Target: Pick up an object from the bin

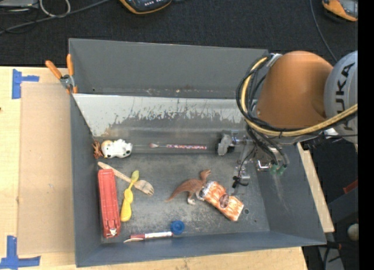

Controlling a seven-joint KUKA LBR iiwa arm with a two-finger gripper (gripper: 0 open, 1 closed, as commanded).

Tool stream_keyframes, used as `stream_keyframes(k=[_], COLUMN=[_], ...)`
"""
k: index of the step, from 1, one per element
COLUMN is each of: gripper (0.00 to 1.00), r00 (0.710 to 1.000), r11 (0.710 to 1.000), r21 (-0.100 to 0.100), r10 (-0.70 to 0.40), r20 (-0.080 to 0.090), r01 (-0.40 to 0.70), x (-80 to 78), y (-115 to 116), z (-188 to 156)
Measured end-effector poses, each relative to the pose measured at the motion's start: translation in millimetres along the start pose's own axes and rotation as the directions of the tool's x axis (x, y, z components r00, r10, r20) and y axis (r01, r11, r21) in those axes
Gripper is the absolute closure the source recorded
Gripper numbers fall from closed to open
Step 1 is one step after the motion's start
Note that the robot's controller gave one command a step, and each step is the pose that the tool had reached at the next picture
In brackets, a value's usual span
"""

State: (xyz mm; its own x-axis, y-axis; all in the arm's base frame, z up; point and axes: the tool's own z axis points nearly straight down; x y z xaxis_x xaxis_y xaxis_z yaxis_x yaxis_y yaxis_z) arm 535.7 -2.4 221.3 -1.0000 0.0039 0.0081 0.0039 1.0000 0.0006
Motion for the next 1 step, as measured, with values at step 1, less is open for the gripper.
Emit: stream_keyframes(k=[1], gripper=[0.0], r00=[1.0], r11=[1.0], r21=[0.0], r10=[0.0], r20=[0.007], r01=[0.0], x=[-1.4], y=[0.0], z=[-3.2])
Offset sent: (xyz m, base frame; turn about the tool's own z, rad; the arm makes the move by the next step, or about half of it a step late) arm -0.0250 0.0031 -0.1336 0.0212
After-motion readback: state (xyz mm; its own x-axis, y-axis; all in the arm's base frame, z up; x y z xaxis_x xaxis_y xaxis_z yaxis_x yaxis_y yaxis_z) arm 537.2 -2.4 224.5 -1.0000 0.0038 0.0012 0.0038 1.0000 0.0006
